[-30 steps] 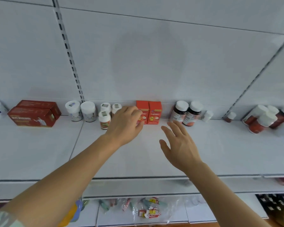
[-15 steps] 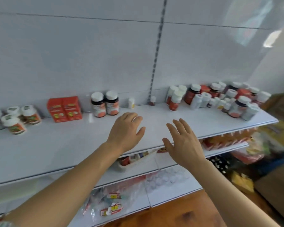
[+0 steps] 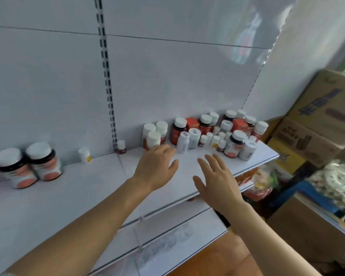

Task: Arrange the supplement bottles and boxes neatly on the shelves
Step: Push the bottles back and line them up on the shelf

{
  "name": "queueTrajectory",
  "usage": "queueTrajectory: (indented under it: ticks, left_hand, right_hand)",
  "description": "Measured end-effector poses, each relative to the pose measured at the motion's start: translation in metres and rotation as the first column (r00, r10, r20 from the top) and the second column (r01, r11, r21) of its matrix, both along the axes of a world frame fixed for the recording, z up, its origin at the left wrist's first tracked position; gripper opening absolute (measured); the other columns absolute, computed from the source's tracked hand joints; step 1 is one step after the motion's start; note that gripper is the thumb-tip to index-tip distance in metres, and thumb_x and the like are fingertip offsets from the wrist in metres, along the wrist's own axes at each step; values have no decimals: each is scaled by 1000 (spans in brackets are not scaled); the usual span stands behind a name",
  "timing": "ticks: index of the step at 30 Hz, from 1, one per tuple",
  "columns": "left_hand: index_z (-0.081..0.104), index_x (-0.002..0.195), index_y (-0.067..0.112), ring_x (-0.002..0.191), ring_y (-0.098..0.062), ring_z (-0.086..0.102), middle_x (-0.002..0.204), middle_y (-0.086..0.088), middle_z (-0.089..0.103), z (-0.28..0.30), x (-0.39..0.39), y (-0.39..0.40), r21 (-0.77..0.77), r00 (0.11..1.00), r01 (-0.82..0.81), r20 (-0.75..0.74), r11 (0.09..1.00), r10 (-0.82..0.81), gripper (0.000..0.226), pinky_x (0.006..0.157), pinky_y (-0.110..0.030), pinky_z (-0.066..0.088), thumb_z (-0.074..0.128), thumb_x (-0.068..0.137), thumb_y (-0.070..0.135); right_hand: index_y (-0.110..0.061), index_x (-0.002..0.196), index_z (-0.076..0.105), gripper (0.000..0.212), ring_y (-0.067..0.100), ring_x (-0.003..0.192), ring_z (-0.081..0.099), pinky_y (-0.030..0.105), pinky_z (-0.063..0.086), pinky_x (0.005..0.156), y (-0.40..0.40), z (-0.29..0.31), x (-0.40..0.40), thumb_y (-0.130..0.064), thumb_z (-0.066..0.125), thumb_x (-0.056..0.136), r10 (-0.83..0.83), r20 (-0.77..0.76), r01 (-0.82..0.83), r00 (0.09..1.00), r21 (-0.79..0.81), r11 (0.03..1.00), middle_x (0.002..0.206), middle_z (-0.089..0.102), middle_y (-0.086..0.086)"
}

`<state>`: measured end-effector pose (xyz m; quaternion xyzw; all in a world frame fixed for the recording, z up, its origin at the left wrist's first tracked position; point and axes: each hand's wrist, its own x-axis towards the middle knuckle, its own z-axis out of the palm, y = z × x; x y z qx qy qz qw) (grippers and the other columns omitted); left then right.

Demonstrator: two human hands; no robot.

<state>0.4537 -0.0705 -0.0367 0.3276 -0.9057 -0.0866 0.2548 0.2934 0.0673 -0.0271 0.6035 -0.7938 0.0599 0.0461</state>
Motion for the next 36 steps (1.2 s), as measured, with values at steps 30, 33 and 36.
queueTrajectory:
  ticks: [30, 33, 36]
  left_hand:
    - [47, 112, 16, 91, -28, 57, 106, -6, 59, -31, -186, -76, 103, 860, -499, 185, 861, 476, 20, 64, -43, 49, 54, 94, 18]
    - [46, 113, 17, 91, -27, 58, 107, -6, 58, -32, -187, -75, 109, 851, -512, 198, 852, 486, 23, 64, -43, 49, 56, 92, 17]
    - [48, 113, 19, 91, -27, 59, 111, -5, 60, -30, -185, -76, 177, 869, -494, 146, 851, 474, 23, 68, -46, 51, 56, 91, 16]
  right_hand:
    - [-19, 114, 61, 33, 28, 107, 47, 38, 43, 91, -207, -38, -194, -40, 58, 88, 419, 104, -414, 902, -69, 908, 110, 61, 4]
    - [-19, 109, 59, 31, 27, 104, 48, 38, 45, 87, -210, -41, -194, -41, 59, 88, 423, 129, -417, 897, -73, 906, 107, 63, 3]
    - [-19, 110, 61, 32, 29, 102, 49, 40, 45, 86, -209, -38, -195, -42, 62, 87, 444, 161, -435, 882, -88, 896, 106, 63, 5]
